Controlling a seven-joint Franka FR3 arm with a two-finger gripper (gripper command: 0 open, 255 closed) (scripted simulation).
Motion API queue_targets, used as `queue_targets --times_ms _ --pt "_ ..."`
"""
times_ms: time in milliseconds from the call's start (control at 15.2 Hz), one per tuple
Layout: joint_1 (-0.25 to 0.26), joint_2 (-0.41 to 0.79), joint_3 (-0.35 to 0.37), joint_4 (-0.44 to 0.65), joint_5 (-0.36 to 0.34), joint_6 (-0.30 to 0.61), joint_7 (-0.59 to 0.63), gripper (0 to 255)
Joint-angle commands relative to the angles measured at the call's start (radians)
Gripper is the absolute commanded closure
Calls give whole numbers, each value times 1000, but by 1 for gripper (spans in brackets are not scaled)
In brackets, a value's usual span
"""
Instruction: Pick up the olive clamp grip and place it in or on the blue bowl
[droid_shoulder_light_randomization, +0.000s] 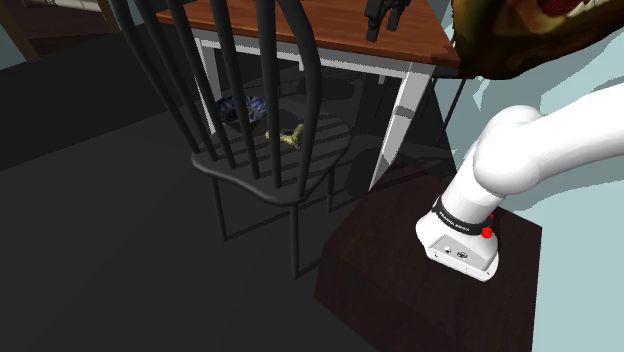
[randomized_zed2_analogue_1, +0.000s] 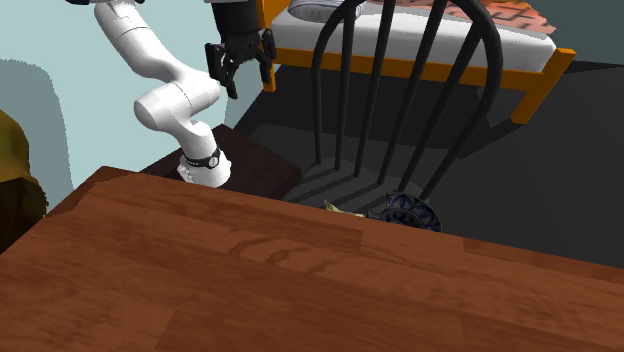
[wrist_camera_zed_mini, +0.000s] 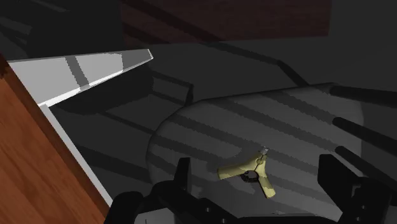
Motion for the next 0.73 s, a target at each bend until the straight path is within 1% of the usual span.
queue_targets --times_ms 0,330,660 --pt "0 0 0 0 0 0 0 0" --pt "-12 85 36 -84 27 156 90 0" --pt "-25 203 72 -135 48 315 177 0"
